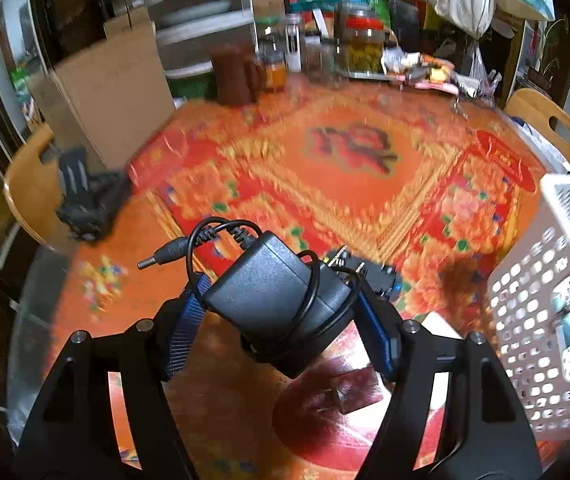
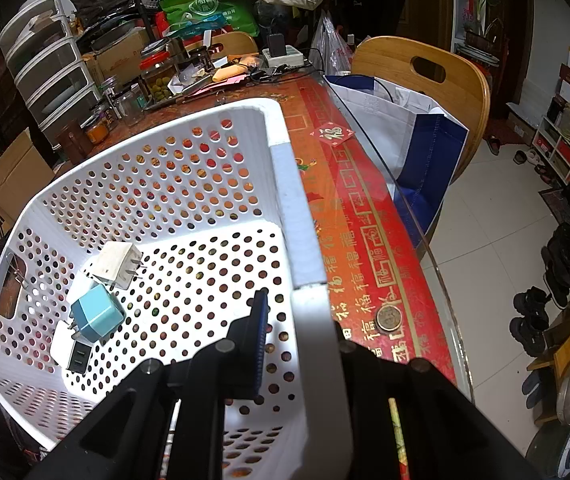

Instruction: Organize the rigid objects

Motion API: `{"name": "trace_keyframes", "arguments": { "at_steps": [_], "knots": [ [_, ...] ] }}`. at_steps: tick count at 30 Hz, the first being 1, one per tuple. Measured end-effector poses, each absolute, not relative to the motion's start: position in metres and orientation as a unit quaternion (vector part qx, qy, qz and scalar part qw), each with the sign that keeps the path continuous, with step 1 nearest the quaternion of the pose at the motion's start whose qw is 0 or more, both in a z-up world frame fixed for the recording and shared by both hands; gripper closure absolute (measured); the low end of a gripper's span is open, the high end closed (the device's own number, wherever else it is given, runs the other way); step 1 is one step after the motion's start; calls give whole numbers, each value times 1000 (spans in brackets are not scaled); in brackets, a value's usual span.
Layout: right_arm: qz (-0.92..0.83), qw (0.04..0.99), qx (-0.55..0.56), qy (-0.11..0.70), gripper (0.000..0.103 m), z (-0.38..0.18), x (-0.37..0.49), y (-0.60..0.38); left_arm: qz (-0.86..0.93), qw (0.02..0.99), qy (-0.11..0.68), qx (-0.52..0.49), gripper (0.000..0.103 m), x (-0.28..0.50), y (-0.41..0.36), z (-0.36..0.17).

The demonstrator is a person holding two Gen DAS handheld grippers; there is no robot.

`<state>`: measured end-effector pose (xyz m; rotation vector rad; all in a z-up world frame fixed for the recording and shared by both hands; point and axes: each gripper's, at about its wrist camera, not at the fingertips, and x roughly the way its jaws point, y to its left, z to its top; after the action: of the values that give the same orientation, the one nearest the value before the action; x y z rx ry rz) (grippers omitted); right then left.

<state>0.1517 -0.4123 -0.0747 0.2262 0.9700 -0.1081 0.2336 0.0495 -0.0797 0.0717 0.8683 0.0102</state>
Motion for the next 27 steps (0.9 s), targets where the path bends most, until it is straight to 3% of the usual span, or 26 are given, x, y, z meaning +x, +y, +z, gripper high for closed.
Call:
{"name": "trace_keyframes", "arguments": {
  "at_steps": [13,27],
  "knots": [
    [-50,877,105,466,87,-74,153,-411,-20,929,352,115,35,199,-35,28],
    [-46,878,105,465,85,-74,152,-411,-73,915,335,213,35,170,-156,33]
  ]
}}
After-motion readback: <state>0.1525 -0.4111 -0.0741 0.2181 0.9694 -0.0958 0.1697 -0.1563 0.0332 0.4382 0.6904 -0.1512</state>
